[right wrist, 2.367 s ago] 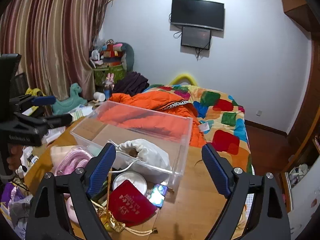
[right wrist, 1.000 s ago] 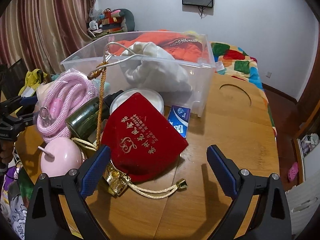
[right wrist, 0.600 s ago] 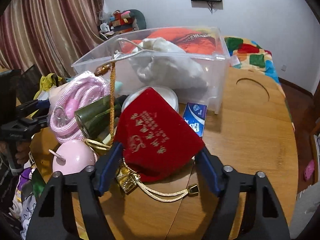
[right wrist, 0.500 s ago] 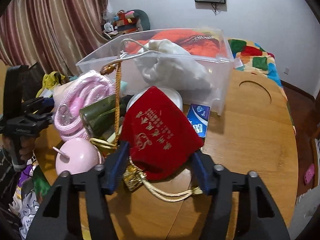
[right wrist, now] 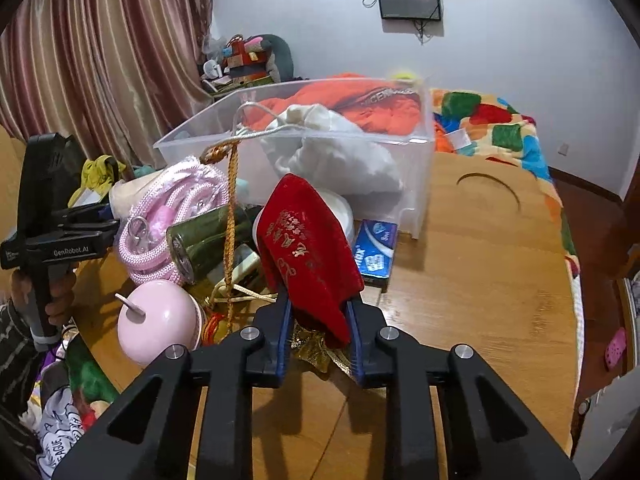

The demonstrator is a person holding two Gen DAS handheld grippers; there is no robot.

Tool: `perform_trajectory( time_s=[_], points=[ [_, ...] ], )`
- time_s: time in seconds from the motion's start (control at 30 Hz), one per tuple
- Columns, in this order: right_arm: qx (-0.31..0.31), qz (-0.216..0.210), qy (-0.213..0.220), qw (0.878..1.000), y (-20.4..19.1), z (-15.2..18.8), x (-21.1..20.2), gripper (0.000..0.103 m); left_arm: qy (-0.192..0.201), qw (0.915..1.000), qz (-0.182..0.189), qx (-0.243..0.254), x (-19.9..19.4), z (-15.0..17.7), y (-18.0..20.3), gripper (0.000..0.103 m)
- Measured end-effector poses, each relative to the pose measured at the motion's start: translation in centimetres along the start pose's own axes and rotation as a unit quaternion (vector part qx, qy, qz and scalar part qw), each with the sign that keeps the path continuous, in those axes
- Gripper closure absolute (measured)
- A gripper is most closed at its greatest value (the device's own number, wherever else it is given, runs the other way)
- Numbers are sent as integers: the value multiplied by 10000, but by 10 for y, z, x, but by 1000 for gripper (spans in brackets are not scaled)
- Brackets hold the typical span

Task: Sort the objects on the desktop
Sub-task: 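Close the right tool on the red pouch while the left tool grips the cream jar, then carry the red pouch with the right tool while the left tool carries the cream jar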

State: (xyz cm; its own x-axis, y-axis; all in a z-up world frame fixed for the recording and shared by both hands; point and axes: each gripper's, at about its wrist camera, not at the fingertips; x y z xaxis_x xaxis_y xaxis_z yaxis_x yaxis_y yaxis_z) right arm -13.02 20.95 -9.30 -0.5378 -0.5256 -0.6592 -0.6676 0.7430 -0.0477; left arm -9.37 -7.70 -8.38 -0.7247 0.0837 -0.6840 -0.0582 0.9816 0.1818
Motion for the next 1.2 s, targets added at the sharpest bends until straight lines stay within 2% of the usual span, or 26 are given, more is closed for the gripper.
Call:
perform_trajectory(
  time_s=[0.27,0.5,0.97,1.2],
  points=[
    [299,133,224,9992,20,-3,-24,83,160,9994,-100,-303,-12,0,-11,35],
    [373,185,412,9983,23,-10,-40,83,491,9980,-169,-358,-33,-7,-13,35],
    [80,186,894,9958,15,-46,-57,83,934,9953,-5,-268,-60,-36,2,35],
    [-119,227,999,9947,13,-74,-56,83,932,9955,108,-99,-58,-59,18,35]
  ],
)
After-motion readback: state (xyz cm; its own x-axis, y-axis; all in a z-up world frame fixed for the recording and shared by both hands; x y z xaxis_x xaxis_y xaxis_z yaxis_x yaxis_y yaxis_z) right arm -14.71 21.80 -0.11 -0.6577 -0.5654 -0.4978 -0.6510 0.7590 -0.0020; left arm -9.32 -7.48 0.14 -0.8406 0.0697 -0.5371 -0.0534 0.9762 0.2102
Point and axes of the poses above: each gripper's, at about its wrist camera, not at the fingertips, and x roughly the way its jaws point, y to its right, z to its underside, and after that the axes turned 6 degrees about -x, right-handed
